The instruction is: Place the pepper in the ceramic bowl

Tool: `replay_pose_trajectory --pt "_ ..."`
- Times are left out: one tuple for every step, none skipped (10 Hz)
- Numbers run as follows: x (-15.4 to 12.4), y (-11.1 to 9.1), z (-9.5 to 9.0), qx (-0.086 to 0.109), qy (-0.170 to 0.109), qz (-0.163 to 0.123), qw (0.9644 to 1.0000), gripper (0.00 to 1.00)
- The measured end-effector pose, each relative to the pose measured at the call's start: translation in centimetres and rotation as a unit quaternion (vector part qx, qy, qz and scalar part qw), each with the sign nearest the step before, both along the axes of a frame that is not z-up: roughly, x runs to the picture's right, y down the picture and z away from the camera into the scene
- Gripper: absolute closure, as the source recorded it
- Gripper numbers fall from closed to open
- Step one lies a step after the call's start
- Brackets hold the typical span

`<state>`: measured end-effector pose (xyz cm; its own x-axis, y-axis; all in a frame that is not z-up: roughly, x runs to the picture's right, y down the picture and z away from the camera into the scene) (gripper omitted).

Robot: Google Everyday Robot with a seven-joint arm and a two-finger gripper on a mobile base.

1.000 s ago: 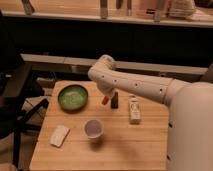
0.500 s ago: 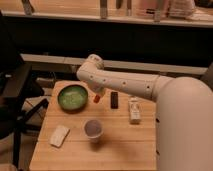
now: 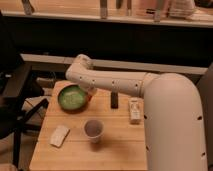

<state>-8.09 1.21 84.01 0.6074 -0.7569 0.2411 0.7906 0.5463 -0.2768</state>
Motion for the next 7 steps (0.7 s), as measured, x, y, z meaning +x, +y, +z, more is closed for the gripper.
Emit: replay_pose_trajectory --pt "0.1 -0.2 0.1 0.002 0.002 -0.001 1.0000 1.00" --pt "0.2 -0.3 0.3 0.004 0.005 0.001 1.0000 1.00" --pt "-0.1 -0.5 0.3 0.006 0.005 0.002 1.0000 1.00" --pt "-0.6 -0.6 0.5 0.004 0.006 0.000 1.0000 1.00" --pt "-1.2 -0.6 0.5 0.004 0.006 -0.002 1.0000 1.00" --pt "-1.6 -0.6 0.5 0.002 0.006 -0.005 1.0000 1.00" --pt "-2.0 -0.6 0.5 0.003 0.006 -0.007 1.0000 1.00"
